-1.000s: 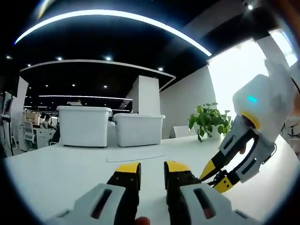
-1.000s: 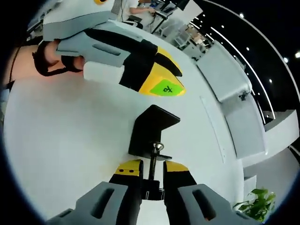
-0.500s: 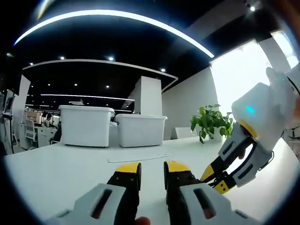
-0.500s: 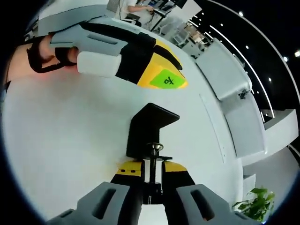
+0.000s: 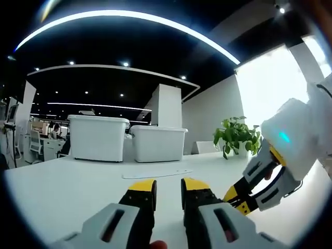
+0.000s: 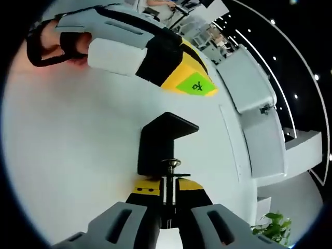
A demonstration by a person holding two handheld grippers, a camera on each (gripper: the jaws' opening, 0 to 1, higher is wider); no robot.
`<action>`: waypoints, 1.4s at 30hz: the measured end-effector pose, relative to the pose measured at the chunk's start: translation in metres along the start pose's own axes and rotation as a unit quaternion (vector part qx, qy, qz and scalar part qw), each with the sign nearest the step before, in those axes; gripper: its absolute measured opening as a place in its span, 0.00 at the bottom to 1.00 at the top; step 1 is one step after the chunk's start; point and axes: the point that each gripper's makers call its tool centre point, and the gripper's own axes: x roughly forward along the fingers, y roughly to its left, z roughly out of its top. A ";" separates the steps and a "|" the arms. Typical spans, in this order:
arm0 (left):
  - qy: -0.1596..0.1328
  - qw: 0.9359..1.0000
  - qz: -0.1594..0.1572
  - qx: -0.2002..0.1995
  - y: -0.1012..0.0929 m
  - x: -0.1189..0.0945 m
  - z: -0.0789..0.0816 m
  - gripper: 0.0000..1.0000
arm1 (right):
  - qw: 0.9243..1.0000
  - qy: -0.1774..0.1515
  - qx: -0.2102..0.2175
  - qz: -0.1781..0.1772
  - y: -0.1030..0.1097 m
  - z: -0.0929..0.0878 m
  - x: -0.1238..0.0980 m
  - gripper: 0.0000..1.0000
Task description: Clamp the fixed fixture on the desktop, loosen the retaining clip, secure it to the edge of the desk, and tighten the retaining clip.
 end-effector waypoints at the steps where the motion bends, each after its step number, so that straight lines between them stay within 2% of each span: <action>1: -0.001 1.000 0.003 -0.002 0.001 0.000 0.000 0.19 | 1.000 0.001 -0.002 -0.003 0.001 0.000 0.000 0.06; 9: -0.008 1.000 0.020 -0.016 0.011 -0.002 0.003 0.18 | 0.999 -0.002 -0.023 -0.031 -0.001 0.000 0.001 0.05; 26: -0.007 1.000 0.023 -0.014 0.012 -0.002 0.002 0.17 | 0.997 -0.044 -0.004 -0.069 -0.005 0.002 0.002 0.04; 36: -0.005 1.000 0.024 -0.012 0.013 -0.002 0.002 0.17 | 0.991 -0.079 -0.006 -0.107 -0.005 0.004 -0.004 0.04; 42: -0.004 1.000 0.023 -0.009 0.012 -0.002 0.002 0.17 | 0.984 -0.112 0.003 -0.136 -0.004 0.007 -0.010 0.04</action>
